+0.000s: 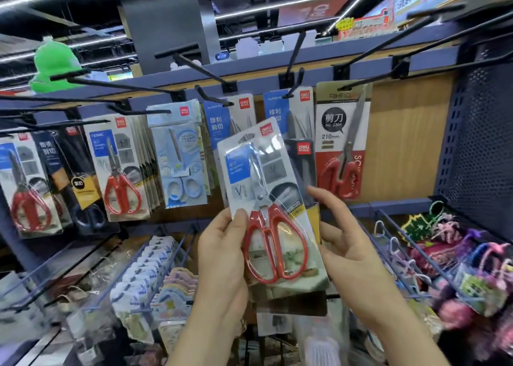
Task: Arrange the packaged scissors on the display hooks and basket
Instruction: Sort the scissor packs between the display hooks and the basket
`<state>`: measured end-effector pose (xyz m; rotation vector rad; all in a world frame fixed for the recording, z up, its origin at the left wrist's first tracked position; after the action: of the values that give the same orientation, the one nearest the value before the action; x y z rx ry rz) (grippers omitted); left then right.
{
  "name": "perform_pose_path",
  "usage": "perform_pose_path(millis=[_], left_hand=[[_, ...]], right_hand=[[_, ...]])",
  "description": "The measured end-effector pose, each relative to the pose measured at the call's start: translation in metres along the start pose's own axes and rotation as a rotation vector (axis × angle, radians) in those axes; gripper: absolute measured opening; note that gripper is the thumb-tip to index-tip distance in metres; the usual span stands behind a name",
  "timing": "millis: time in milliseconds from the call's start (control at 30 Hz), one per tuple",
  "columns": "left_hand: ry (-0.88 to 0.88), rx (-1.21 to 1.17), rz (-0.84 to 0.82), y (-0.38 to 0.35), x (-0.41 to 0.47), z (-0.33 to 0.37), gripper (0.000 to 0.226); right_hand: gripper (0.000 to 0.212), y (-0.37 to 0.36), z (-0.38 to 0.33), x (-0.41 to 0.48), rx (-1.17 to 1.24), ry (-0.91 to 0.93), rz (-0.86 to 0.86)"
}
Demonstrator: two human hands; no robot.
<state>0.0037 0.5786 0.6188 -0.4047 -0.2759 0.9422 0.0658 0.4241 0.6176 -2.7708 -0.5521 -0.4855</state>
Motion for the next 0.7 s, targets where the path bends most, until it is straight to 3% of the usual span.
perform_pose_path(millis=[67,200,333,600,700], left_hand=[[-0.030,-0.046,0.018,0.003,0.002,0.010,0.017],[-0.110,-0.099,0.072,0.017,0.007,0.033,0.018],[-0.193,-0.080,0.053,0.006,-0.003,0.039,0.018],[-0.315,-0.162,-0.195,-0.035,-0.006,0.081,0.028],[-0.420,-0.100,-0.241,-0.054,-0.001,0.124,0.020]], right_hand=[[0.047,0.010,-0.005,0.000,-0.015,0.052,0.107],[0.042,0.043,-0.006,0.002,-0.151,0.060,0.292],[0.012,0.034,-0.011,-0.005,-0.124,0.078,0.172],[0.031,0.034,-0.001,-0.014,-0.315,0.149,0.116],[0.011,0.034,-0.006,-0.016,-0.312,0.117,0.105]])
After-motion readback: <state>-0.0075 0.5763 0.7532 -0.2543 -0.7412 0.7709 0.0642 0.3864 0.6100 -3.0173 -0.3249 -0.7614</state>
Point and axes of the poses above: each hand's wrist, its own x-axis towards the middle knuckle, its own y-axis out of the back of the hand, z = x × y, the point moved 9 cm from there along x, towards the middle knuckle, and after that the axes turned 14 degrees about z, right-handed, at the moved point
